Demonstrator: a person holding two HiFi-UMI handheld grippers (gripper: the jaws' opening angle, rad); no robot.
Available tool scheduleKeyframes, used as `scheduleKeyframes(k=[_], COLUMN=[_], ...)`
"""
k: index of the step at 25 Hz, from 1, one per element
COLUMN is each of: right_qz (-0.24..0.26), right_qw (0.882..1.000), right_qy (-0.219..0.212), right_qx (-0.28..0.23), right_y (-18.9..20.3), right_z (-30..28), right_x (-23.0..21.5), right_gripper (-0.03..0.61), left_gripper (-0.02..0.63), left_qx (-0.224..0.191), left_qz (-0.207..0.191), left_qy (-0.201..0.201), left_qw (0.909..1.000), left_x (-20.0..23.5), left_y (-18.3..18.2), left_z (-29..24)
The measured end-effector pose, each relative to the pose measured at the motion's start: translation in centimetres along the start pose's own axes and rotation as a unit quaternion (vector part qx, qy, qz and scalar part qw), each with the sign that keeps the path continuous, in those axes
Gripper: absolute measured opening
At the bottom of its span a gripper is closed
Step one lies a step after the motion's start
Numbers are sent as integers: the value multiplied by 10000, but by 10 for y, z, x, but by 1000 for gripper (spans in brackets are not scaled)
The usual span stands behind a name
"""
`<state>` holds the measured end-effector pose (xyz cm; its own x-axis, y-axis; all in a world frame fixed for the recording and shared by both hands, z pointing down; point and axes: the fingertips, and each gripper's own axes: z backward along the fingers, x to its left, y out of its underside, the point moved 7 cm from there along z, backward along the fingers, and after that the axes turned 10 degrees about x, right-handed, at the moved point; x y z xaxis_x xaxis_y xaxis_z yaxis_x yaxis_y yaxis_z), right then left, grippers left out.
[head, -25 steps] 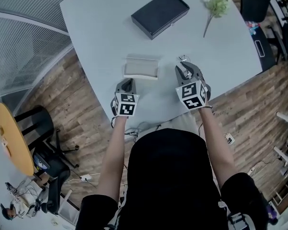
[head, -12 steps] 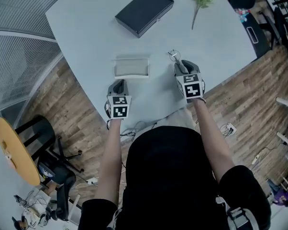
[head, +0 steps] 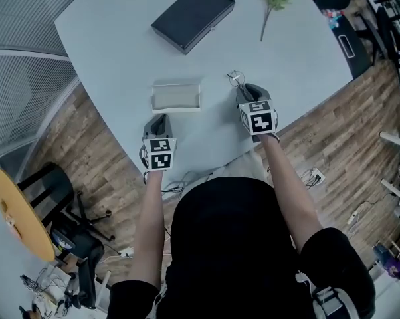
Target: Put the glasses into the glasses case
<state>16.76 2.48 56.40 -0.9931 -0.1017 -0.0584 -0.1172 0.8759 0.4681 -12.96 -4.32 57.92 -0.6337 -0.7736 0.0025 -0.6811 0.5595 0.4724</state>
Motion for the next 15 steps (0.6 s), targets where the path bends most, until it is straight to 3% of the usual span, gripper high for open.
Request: scheduleKeyframes(k=[15], right_qz=[-127], right_qw=[9998], right_qy=[36], right_qx=[-112], right_y=[0], right_z=[-1], right_x=[0], right_gripper=[34], left_gripper=[23], left_qx=[-34], left_qz=[-22], left_qy=[-52], left_qw=[10000], left_x=[0], left_y=[-3], left_z=[0])
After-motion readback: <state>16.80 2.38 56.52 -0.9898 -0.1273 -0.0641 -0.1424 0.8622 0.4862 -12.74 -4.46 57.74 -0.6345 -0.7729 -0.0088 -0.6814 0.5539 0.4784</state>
